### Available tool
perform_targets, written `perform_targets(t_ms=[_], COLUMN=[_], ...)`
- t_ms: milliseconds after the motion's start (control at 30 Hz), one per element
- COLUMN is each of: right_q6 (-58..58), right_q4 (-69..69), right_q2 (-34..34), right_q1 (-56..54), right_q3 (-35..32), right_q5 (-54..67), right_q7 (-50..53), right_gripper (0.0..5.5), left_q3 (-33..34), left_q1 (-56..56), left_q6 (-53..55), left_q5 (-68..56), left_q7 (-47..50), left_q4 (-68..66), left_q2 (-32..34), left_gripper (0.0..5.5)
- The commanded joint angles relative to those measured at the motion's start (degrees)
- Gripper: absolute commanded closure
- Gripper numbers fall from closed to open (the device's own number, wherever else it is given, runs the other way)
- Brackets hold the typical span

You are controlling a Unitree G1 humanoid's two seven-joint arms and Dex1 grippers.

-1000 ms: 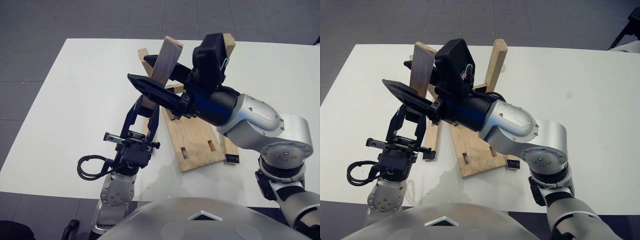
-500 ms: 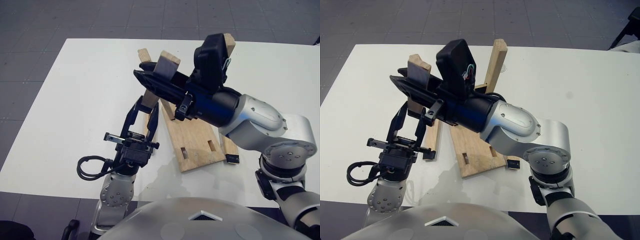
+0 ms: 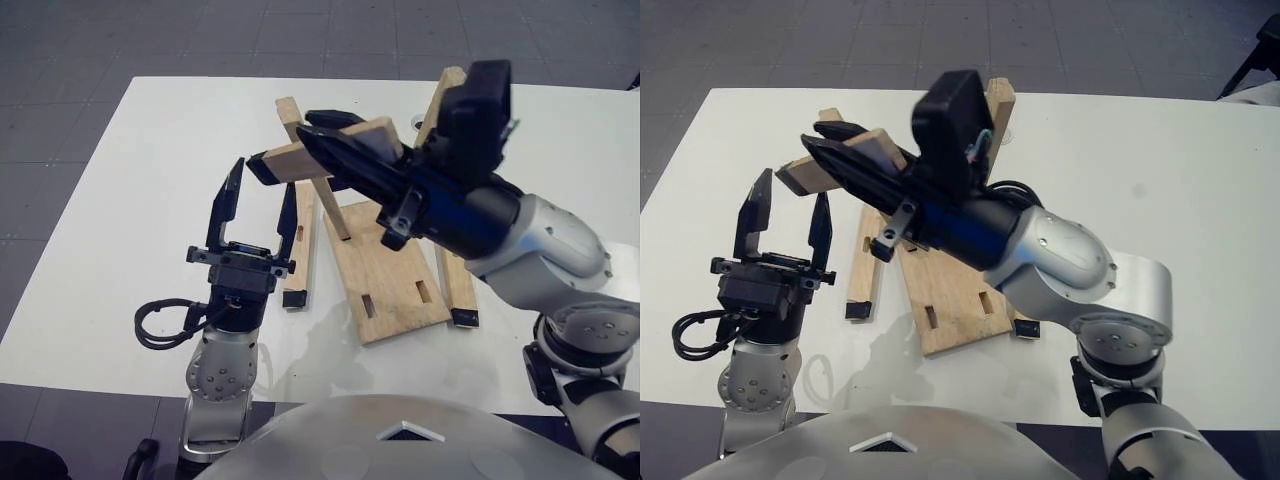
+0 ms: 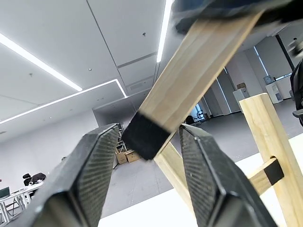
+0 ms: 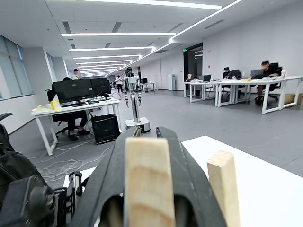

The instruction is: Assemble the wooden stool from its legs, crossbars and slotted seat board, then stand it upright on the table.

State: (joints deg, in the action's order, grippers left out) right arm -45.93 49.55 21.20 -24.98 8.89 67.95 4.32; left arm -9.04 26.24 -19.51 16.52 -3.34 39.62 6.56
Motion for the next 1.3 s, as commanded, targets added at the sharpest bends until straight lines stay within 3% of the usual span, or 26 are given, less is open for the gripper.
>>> perform_targets(t_ms=[33, 233, 400, 633, 867, 1033, 1300], right_q6=[-0.8, -0.1, 1.4, 3.0, 3.3, 2.6, 2.7], right_q4=[1.7, 6.3, 5.4, 8.1, 8.6, 8.2, 7.8], right_q2=[7.9, 16.9, 16.8, 20.4, 23.0, 22.3, 19.6], right_q1=[7.4, 21.0, 23.3, 23.6, 18.9, 13.4, 7.7], right_q3=[-9.9, -23.1, -23.9, -20.6, -14.0, -7.0, -0.6], right_q5=[-2.7, -1.0, 0.2, 13.1, 13.0, 11.7, 11.0], right_q7=[2.6, 2.8, 3.0, 0.3, -1.5, -1.7, 1.5], right_gripper=[5.10, 5.10, 5.10, 5.10, 5.10, 5.10, 5.10], left_q3=[3.5, 4.2, 4.6, 0.8, -3.2, -8.9, -11.2], left_q1=[0.1, 0.2, -0.8, -2.0, -2.4, -0.6, 0.8], left_q6=[1.2, 2.4, 2.5, 7.4, 12.8, 14.3, 15.6], left_q5=[-1.8, -0.8, 0.2, 0.7, 1.8, 7.8, 10.3], left_q7=[2.8, 3.4, 3.0, -2.4, -6.5, -9.5, -10.1], left_q4=[1.9, 1.0, -1.6, 1.3, 4.2, 3.0, 1.6], left_q2=[-2.1, -3.1, -2.5, -0.3, 1.4, 4.7, 7.1], left_gripper=[3.24, 3.24, 3.24, 3.24, 3.24, 3.24, 3.24])
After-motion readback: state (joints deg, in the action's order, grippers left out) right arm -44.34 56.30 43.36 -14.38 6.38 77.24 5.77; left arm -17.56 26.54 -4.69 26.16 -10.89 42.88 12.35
